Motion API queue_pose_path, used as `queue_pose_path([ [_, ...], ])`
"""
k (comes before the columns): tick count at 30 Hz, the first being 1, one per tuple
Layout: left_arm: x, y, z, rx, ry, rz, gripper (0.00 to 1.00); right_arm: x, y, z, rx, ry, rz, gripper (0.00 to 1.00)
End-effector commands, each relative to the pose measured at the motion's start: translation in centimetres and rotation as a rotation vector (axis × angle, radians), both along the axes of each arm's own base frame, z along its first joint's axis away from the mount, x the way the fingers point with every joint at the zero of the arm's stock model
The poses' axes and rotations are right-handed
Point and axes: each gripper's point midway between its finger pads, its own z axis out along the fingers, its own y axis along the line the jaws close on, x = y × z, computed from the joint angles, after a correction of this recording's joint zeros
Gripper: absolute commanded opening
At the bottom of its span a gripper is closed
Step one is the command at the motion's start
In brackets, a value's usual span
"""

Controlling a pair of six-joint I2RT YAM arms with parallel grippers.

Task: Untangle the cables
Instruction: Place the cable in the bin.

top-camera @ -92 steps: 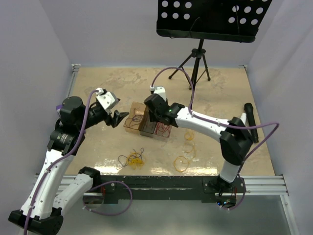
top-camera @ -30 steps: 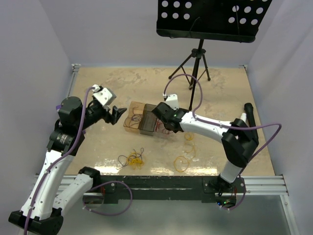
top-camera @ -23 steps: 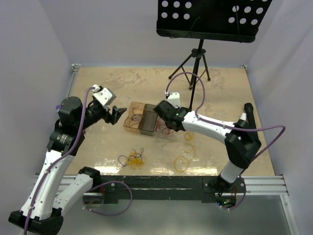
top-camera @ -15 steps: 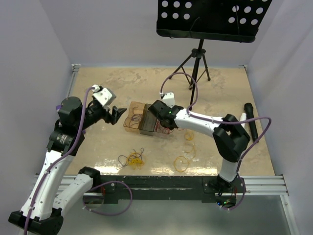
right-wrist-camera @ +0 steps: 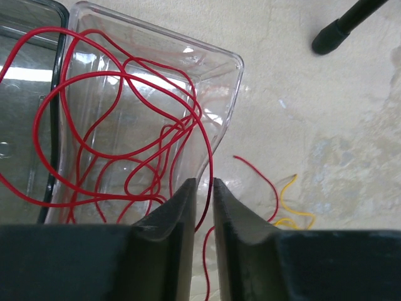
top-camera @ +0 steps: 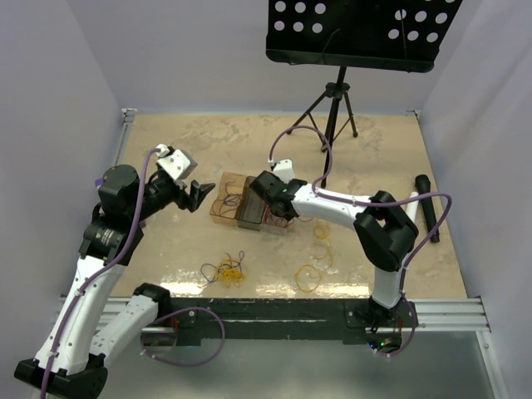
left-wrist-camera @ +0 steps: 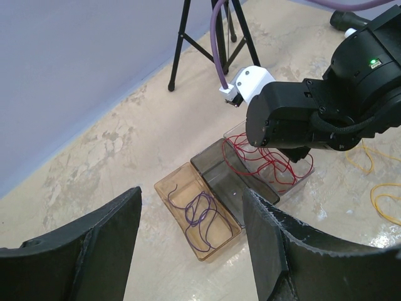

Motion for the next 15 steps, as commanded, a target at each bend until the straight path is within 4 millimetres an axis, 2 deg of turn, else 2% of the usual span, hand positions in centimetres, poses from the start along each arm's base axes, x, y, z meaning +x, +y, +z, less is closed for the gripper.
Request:
queue_pose_path([
  [1,0.1,0.2,1.0,-0.001,-0.043,0.004,0.7,0.2,0.9,2.4,0.069,-0.031,0.01,0.32],
  [3,0.0,0.2,1.0,-0.003,-0.042,0.002,0.7,0.1,0.7,3.0,0.076,-0.041,0.003,0.42],
  [6,0.0,0.2,1.0,-0.001,-0.044,0.002,0.7,0.0,0.4,4.3,0.099,-0.059,-0.003,0.48],
  [10,0.0,0.1,0.8,-0.001,-0.038,-0.001,0.7,0.2,0.8,7.4,0.152,-0.107,-0.001,0.5],
  [13,0.1,0.2,0.8,-0.002,-0.041,0.001,0.7,0.1,2.2,9.5,0.199,-0.132,0.03,0.5],
  [15,0.1,0.1,0.8,-0.003,-0.04,-0.001,0.7,0.0,3.5,10.1,0.215,-0.146,0.06,0.5],
])
